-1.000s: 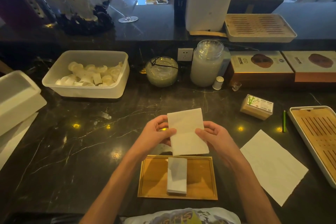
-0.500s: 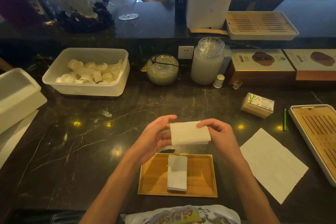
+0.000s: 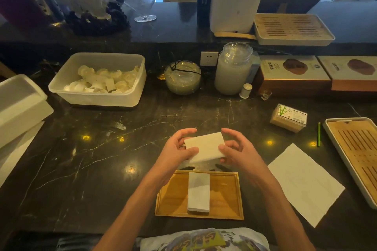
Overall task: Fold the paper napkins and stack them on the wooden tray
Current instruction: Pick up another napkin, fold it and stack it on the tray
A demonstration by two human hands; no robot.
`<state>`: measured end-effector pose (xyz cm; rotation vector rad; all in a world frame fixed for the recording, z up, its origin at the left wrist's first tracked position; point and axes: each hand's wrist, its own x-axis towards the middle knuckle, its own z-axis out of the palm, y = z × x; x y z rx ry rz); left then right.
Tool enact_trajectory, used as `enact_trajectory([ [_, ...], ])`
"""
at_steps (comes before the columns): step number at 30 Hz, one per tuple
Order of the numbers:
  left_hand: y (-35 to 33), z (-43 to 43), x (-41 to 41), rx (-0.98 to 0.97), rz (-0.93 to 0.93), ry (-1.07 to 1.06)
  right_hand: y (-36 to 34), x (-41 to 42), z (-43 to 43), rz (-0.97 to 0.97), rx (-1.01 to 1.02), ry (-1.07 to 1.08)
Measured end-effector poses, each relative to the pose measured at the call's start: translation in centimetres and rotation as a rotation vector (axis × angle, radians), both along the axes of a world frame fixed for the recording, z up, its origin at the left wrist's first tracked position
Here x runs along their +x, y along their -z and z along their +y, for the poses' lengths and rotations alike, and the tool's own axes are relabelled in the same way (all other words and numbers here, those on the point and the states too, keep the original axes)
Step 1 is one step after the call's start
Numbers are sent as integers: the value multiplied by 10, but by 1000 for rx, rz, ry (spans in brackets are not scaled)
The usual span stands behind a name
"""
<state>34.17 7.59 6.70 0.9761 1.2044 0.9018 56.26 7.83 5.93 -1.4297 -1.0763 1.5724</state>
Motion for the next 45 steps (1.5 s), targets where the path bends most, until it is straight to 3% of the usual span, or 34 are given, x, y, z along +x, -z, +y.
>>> enact_trajectory([
  [6, 6, -22, 1, -132, -22, 163, -2, -7, 0, -45, 26, 36],
  [13, 22, -50, 1, -154, 14, -93, 12, -30, -27, 23, -154, -85],
  [17, 31, -63, -4, -229, 27, -74, 34, -33, -51, -16, -202, -41],
  [24, 68, -77, 2, -263, 360, 5, 67, -32, -75, -240, -244, -1],
  [30, 99, -86, 12, -279, 510, -17, 85, -33, -85, -362, -285, 5],
  [45, 110, -87, 10, -266, 546, -110, 99, -41, -89, -439, -187, 10],
])
